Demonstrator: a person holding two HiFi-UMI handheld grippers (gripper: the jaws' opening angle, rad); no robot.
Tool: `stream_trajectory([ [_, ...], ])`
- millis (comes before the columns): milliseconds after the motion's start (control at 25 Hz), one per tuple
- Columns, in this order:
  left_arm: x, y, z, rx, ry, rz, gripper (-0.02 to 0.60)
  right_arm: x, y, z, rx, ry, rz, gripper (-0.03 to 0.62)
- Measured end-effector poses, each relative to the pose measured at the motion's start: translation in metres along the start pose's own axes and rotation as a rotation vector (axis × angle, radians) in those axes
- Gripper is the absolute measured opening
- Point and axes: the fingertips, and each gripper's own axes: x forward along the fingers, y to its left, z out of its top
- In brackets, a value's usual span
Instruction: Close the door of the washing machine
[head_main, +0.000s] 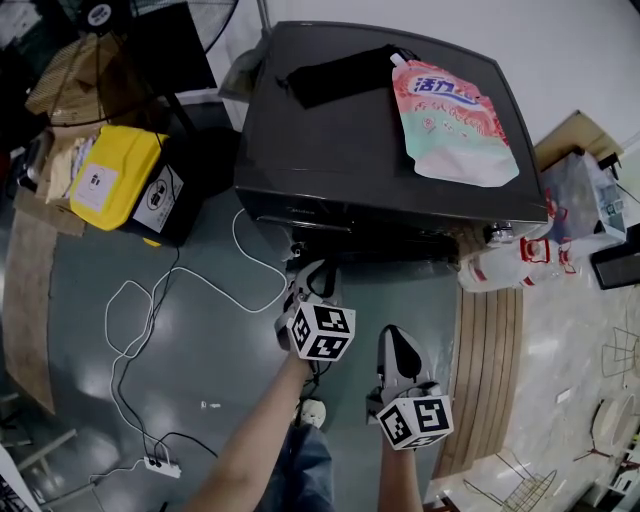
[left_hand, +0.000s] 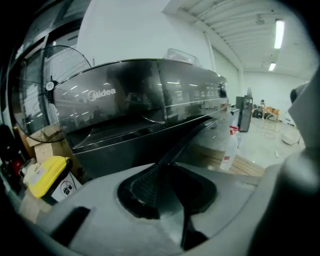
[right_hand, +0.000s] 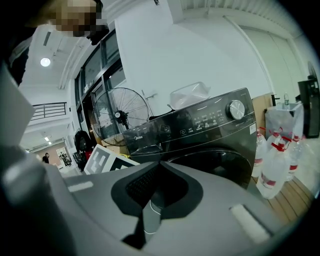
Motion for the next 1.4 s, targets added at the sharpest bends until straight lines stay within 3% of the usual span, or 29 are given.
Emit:
stream_trajectory([
  [120,0.0,0.007,-0.004,-0.061,0.02,0.024,0.008,0.001,-0.002,0.0,0.001,0.002,-0.003,0.011],
  [480,0.013,0.005,-0.009,-0.152,0.026,-0.018,0.009,0.001,-0.005,-0.003,0.006,0.011,-0.01,0.011],
  [1240,0.015,0.008,-0.006,-0.156,0.016,-0.046,0.008,-0.021,-0.007,-0.005,0.008,0.004,-0.041,0.011],
  [1400,0.002,0.012,0.011,-0.148,-0.028,-0.038,0.008,-0.032,-0.008,0.007,0.003,-0.014,-0.05,0.011],
])
